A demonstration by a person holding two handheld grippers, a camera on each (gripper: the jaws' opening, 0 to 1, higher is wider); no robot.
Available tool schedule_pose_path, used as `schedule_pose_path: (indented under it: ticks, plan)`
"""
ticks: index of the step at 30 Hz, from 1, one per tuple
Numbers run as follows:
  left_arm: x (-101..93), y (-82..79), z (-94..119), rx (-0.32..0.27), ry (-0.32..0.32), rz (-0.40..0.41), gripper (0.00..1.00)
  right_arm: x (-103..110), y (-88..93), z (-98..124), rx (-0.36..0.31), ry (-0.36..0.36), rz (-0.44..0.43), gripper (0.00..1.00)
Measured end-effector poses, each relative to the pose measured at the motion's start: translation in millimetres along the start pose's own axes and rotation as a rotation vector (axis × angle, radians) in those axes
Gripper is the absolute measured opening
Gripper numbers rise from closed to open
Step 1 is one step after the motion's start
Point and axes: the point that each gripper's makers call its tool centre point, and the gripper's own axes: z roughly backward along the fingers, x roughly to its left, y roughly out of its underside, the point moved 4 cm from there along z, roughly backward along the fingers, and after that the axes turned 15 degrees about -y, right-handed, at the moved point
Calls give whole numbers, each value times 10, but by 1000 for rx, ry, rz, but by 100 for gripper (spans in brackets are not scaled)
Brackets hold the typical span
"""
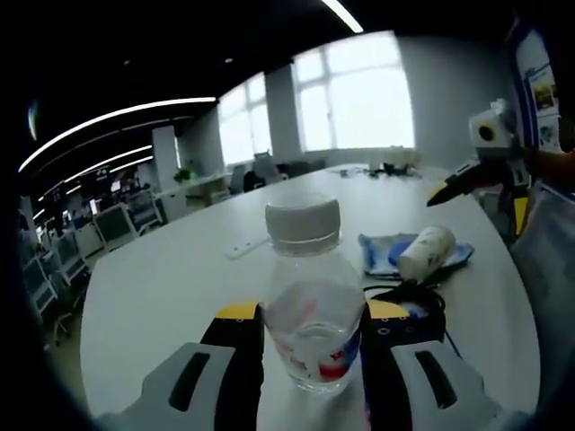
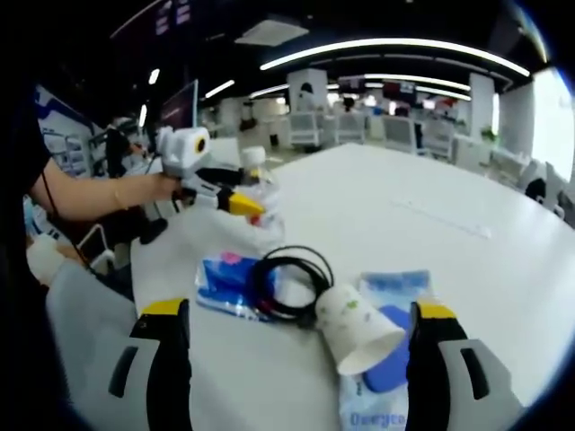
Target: Arrange the tabletop items into an orderly group along one side of the table until the central work area is clear of visible clutter.
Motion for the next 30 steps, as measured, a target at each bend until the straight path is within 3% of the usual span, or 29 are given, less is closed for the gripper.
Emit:
schedule_pose_path:
  ticks: [6,10,21,30]
  plan:
    - [-4,-28,-49,6,18,3,39,-13,9,3,7,5,1,100]
    - [32,-62,-95,1,48,54,39,-27,27,10,17,11,1,100]
    - [230,-261,-217,-31,59,12,40,-105,93,-17,50,29,-13,100]
    - [406,-276,-332,-36,48,-1,40,-182,95,-51,53,33,-26,100]
